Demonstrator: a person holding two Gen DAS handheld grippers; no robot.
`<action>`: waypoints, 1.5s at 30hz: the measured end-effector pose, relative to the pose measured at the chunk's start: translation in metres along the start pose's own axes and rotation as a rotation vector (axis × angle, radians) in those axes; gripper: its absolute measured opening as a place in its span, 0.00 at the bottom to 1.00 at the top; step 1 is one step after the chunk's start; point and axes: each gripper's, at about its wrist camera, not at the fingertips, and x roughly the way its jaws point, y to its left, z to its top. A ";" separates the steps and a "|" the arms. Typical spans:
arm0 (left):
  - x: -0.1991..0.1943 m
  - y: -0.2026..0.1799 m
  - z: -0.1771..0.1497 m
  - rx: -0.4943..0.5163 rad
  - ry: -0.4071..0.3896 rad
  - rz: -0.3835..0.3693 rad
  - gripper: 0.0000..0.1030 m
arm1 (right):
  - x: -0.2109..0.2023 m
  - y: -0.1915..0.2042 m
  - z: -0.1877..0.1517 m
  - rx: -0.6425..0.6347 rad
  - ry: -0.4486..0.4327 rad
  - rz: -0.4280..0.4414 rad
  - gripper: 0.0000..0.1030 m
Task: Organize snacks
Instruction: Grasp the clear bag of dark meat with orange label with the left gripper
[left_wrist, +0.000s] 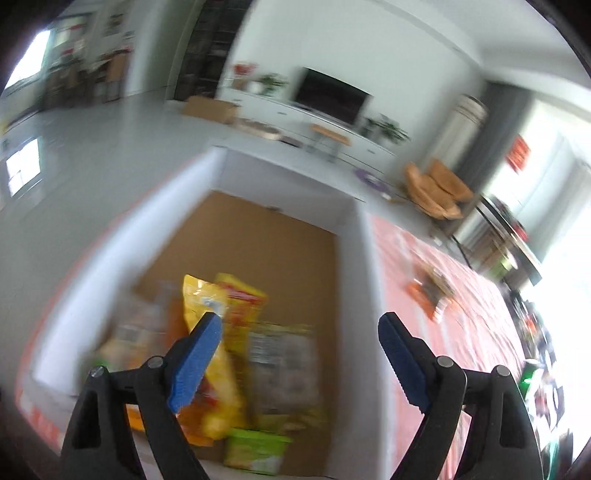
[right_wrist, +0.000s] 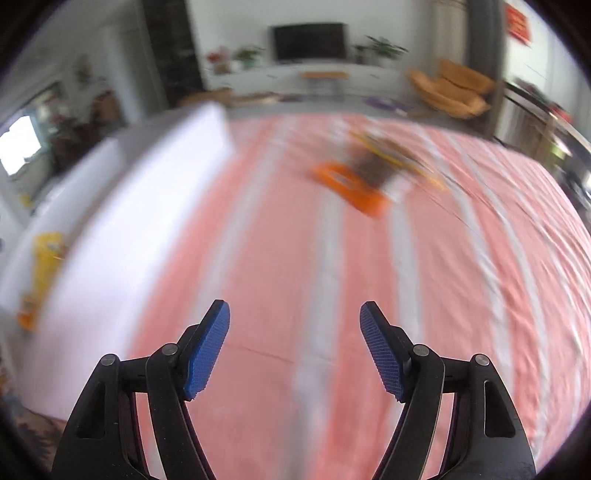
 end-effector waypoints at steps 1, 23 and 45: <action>0.002 -0.015 -0.001 0.025 0.013 -0.019 0.84 | 0.004 -0.021 -0.012 0.025 0.011 -0.054 0.74; 0.205 -0.310 0.027 0.577 0.389 -0.184 0.84 | -0.005 -0.139 -0.058 0.238 -0.035 -0.233 0.80; 0.416 -0.365 0.009 0.723 0.381 -0.120 0.75 | -0.003 -0.137 -0.059 0.229 -0.031 -0.225 0.83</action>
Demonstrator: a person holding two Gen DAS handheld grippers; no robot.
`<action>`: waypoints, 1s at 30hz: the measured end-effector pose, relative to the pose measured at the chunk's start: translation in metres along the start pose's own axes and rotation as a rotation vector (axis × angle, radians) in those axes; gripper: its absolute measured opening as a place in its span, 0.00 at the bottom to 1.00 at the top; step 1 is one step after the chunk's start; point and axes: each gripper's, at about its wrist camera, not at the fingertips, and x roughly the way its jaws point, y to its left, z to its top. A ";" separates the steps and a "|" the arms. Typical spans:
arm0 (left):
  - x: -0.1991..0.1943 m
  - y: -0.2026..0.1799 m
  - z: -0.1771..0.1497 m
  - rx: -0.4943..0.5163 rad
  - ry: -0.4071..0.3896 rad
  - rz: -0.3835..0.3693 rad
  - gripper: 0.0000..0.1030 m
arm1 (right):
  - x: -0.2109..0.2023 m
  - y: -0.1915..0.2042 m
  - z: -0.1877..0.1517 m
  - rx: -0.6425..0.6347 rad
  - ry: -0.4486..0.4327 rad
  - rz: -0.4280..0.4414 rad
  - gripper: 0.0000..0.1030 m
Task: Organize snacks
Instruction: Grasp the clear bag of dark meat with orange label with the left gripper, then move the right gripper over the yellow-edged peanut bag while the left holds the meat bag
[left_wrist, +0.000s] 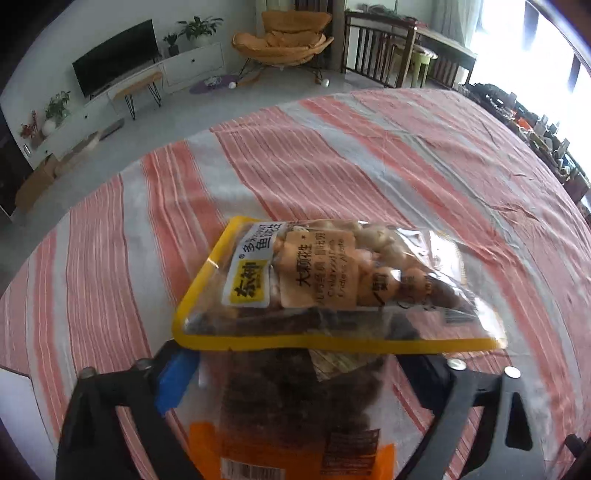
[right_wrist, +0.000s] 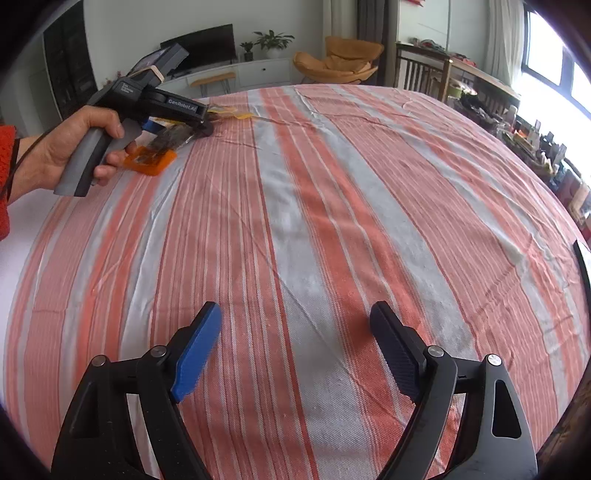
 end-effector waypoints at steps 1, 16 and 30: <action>-0.006 -0.004 -0.005 0.011 -0.004 0.012 0.69 | 0.000 0.000 0.000 -0.001 0.000 -0.001 0.83; -0.128 -0.016 -0.220 -0.266 -0.084 0.114 0.82 | -0.002 0.000 0.000 -0.007 0.004 -0.005 0.83; -0.116 -0.022 -0.215 -0.215 -0.094 0.142 1.00 | -0.003 0.001 0.000 -0.006 0.003 -0.001 0.83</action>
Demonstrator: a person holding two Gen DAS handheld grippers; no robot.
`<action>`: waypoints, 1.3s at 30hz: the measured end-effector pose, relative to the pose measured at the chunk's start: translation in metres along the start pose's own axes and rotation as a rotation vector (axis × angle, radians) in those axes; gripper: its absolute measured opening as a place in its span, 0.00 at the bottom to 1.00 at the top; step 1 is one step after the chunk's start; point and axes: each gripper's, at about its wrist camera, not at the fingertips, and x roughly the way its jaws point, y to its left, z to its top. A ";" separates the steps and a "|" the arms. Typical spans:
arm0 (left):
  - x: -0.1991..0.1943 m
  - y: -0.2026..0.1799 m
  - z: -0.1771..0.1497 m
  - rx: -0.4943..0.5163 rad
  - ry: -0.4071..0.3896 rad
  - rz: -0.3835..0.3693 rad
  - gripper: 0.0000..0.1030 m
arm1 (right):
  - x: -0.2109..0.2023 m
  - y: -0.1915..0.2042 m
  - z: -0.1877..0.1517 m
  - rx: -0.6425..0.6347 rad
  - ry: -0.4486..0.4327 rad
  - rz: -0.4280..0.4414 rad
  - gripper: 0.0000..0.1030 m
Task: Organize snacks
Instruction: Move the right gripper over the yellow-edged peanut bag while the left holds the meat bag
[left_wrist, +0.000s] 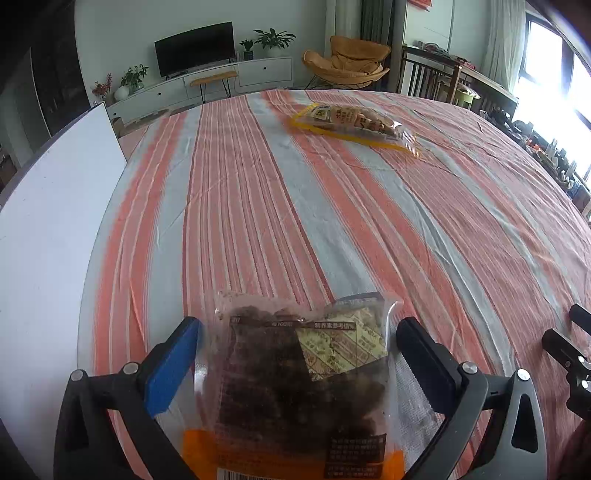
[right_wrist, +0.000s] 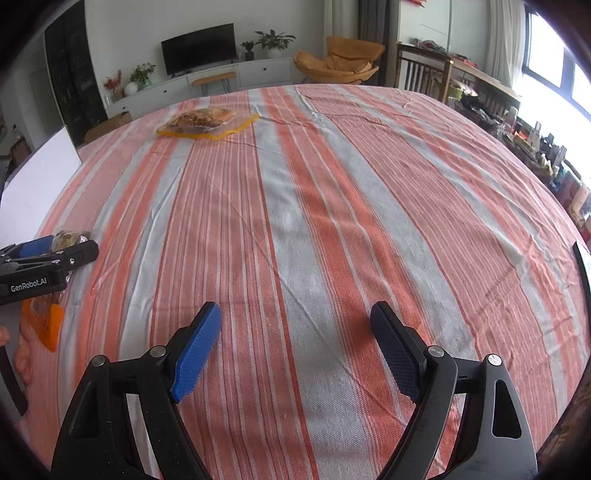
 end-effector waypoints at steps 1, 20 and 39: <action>0.000 0.000 0.000 0.000 0.000 0.000 1.00 | 0.000 0.000 0.000 0.000 0.000 0.000 0.83; -0.001 0.005 0.000 -0.028 -0.001 0.013 1.00 | 0.000 0.000 0.000 0.001 -0.001 0.001 0.83; 0.000 0.004 0.000 -0.025 0.001 0.016 1.00 | 0.001 0.004 0.003 -0.052 0.032 0.017 0.86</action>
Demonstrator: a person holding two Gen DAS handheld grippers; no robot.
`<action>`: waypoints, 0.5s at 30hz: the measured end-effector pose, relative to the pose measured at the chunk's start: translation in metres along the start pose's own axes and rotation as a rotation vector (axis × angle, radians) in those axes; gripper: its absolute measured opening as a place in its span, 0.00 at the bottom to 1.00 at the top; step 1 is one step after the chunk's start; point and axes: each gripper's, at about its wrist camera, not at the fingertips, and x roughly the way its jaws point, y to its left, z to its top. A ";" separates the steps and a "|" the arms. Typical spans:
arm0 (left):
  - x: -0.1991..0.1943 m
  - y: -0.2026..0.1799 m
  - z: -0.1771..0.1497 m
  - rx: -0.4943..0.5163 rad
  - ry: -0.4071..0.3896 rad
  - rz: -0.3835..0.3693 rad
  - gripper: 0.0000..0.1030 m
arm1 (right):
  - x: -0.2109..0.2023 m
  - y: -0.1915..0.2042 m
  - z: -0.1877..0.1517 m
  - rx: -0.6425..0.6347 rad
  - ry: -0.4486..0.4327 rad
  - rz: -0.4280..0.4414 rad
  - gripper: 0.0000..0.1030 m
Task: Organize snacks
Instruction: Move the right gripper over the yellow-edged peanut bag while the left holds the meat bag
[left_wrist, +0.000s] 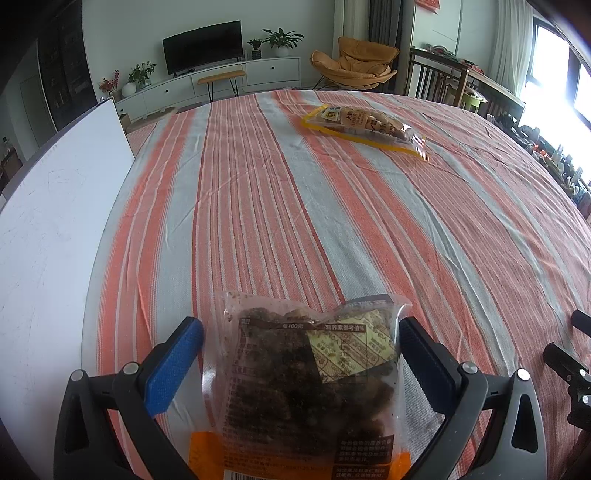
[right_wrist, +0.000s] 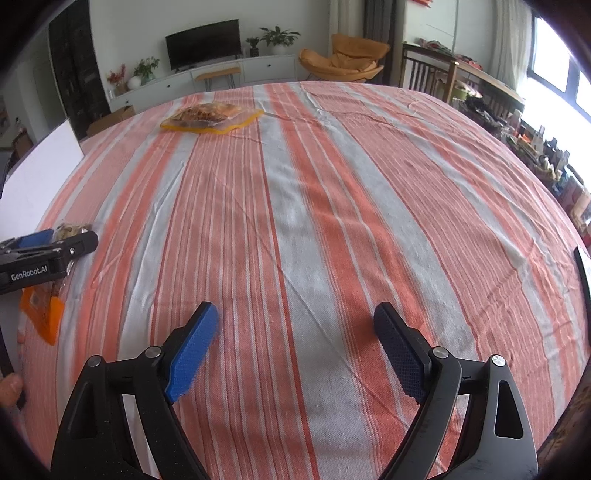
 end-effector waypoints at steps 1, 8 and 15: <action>0.000 0.000 0.000 0.000 0.000 0.000 1.00 | 0.002 0.000 0.005 -0.031 0.029 0.029 0.86; 0.000 0.000 0.000 0.000 0.000 0.000 1.00 | 0.018 0.016 0.110 -0.269 -0.080 0.118 0.85; 0.000 0.000 0.000 0.000 0.000 0.000 1.00 | 0.098 0.062 0.224 -0.459 -0.013 0.248 0.85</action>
